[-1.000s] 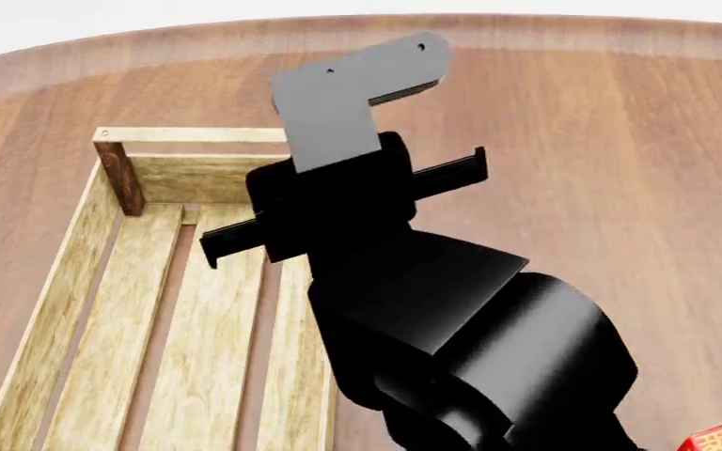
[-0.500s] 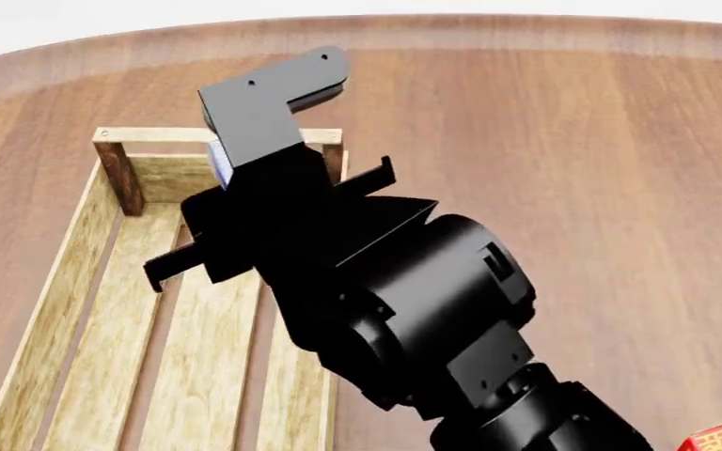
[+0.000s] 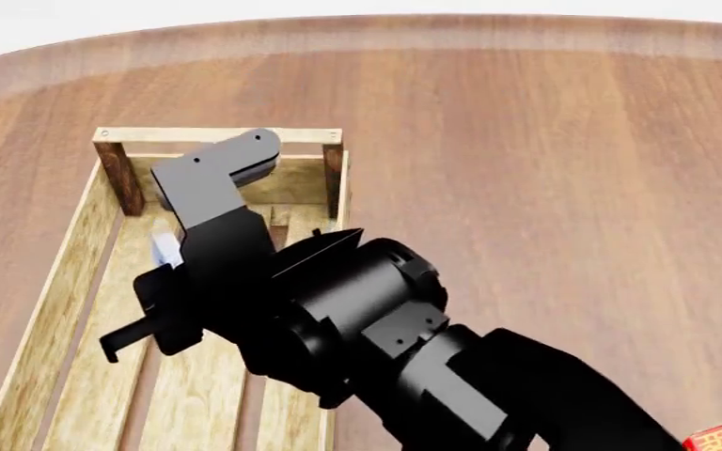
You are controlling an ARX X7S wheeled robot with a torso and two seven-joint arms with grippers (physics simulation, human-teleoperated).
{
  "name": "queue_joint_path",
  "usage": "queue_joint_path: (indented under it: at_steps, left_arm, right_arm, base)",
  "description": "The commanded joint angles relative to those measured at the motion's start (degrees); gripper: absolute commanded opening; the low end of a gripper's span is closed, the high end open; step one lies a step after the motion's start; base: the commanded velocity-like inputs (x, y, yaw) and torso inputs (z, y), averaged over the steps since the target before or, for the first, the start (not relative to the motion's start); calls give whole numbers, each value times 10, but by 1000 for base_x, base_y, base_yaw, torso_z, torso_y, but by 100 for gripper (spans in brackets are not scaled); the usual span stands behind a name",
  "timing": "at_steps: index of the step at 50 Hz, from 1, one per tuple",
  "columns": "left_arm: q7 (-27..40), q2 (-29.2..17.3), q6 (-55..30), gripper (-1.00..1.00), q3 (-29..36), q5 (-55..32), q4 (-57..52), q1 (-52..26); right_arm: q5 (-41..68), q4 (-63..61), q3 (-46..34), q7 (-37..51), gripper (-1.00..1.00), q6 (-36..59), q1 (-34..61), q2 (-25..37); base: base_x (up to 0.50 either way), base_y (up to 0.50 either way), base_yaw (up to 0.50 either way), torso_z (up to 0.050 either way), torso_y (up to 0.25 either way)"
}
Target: Pick up the cream cheese and put it in the tray.
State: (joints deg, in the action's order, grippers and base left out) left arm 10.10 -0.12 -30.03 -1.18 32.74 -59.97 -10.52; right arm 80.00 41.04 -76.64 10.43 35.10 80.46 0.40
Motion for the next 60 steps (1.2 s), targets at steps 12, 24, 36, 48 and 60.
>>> queue_joint_path:
  at_steps: [12,24,36,48,60]
  left_arm:
    - [17,-18,-19,100,22,8,9,-2]
    - [30,-29,-25,100,24,1,13,1]
    - [38,-36,-30,100,29,-1,19,0]
    - [46,-43,-33,100,36,-3,25,-2]
    - [52,-49,-37,100,40,-7,26,-1]
  right_arm:
    - [45,42,-131,-20,-100,-22,2,-4]
    - [36,42,-129,-35,-100,-13,-6,-4]
    - [35,41,-129,-41,-100,-9,-10,-4]
    - [35,35,-129,-51,-100,-20,-26,-4]
    - [-14,4,-128,-72,-100,-25,-44,-4]
  base:
    - [0,0,0,0,0]
    - [0,0,0,0,1]
    - [0,0,0,0,1]
    - [0,0,0,1,0]
    - [0,0,0,0,0]
